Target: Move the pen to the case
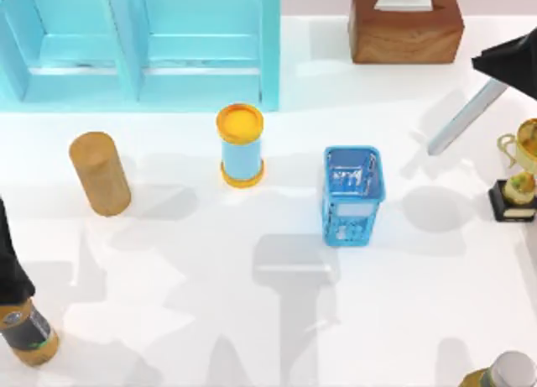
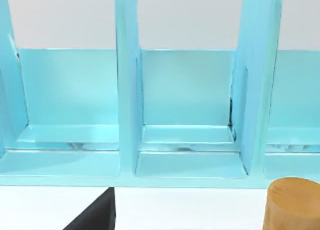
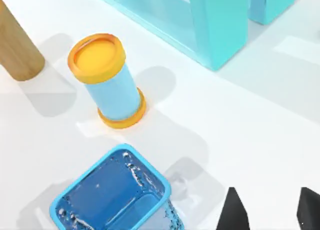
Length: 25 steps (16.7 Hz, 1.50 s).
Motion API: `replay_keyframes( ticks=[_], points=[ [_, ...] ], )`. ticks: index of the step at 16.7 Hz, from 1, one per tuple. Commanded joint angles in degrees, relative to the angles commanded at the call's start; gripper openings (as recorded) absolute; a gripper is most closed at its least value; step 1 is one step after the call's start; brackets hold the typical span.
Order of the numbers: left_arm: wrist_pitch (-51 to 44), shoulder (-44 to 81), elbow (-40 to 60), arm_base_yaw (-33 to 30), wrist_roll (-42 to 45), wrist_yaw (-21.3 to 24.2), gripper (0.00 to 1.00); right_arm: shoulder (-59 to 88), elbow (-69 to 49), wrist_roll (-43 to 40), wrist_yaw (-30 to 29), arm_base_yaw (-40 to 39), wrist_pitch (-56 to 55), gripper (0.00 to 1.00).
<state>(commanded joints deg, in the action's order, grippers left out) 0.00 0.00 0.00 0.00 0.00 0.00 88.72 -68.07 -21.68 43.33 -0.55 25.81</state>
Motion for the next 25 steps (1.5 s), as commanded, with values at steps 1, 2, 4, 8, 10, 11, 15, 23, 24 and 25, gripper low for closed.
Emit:
replay_keyframes(
  ticks=[1, 2, 4, 8, 10, 11, 15, 23, 24, 25],
  points=[
    [0.0, 0.0, 0.0, 0.0, 0.0, 0.0, 1.00, -0.8, 0.1, 0.1, 0.8, 0.4, 0.9, 0.00],
    [0.0, 0.0, 0.0, 0.0, 0.0, 0.0, 1.00, -1.8, 0.1, 0.1, 1.5, 0.9, 2.2, 0.00],
    [0.0, 0.0, 0.0, 0.0, 0.0, 0.0, 1.00, -4.3, -0.1, 0.0, 1.9, 3.1, 5.9, 0.00],
    [0.0, 0.0, 0.0, 0.0, 0.0, 0.0, 1.00, -10.5, -2.9, -4.5, -4.4, 13.4, 16.3, 0.00],
    [0.0, 0.0, 0.0, 0.0, 0.0, 0.0, 1.00, -12.4, -4.5, -8.4, -9.9, 19.6, 22.1, 0.00],
    [0.0, 0.0, 0.0, 0.0, 0.0, 0.0, 1.00, -12.9, -5.2, -10.5, -12.5, 22.6, 24.8, 0.00],
    [0.0, 0.0, 0.0, 0.0, 0.0, 0.0, 1.00, -12.9, -7.6, -16.9, -19.4, 30.0, 31.8, 0.00],
    [0.0, 0.0, 0.0, 0.0, 0.0, 0.0, 1.00, -12.8, -5.8, -16.7, -20.1, 29.6, 30.1, 0.00],
    [0.0, 0.0, 0.0, 0.0, 0.0, 0.0, 1.00, -12.7, -4.4, -16.4, -20.2, 29.4, 28.5, 0.00],
    [0.0, 0.0, 0.0, 0.0, 0.0, 0.0, 1.00, -12.5, -2.9, -16.2, -20.4, 29.2, 26.9, 0.00]
  ],
)
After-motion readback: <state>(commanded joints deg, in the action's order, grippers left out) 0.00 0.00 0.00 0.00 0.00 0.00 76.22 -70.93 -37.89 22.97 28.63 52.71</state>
